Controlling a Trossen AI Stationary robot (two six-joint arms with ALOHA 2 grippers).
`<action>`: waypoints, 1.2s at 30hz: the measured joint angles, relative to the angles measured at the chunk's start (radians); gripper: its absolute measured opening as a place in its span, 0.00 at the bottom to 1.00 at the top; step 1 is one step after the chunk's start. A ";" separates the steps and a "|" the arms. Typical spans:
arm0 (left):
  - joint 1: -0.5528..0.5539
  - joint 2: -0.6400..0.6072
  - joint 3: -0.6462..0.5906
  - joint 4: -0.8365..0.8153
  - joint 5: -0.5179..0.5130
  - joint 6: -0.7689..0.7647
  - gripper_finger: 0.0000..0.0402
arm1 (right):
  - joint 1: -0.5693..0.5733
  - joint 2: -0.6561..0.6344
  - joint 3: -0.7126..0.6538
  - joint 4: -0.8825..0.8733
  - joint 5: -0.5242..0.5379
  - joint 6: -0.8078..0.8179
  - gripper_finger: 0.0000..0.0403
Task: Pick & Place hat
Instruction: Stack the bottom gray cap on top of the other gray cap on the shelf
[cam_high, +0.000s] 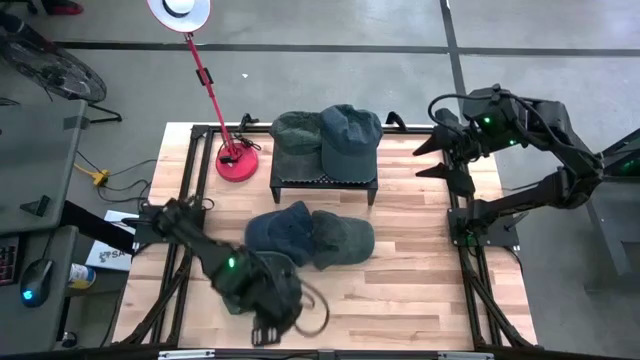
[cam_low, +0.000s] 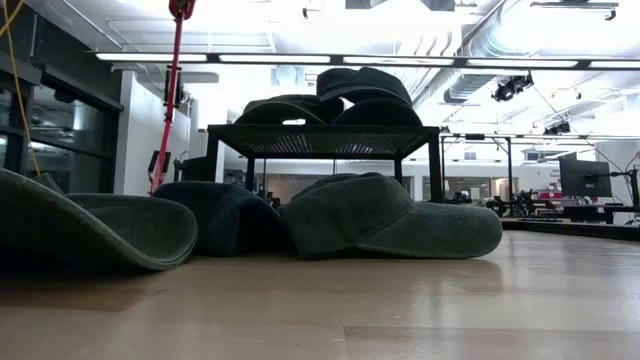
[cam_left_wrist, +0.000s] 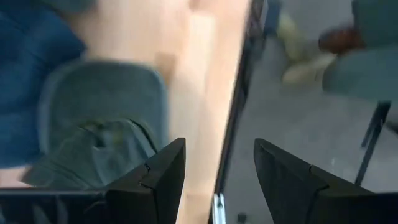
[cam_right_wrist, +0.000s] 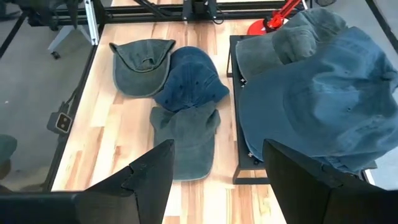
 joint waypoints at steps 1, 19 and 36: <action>-0.014 0.013 0.000 0.000 0.014 0.000 0.46 | 0.009 0.000 0.000 0.000 0.006 0.009 0.59; -0.166 0.241 0.000 0.000 -0.145 -0.045 0.46 | 0.232 0.001 0.000 0.051 0.105 0.229 0.59; -0.103 0.294 -0.015 -0.002 -0.132 -0.215 0.46 | 0.359 0.001 0.000 0.050 0.148 0.201 0.59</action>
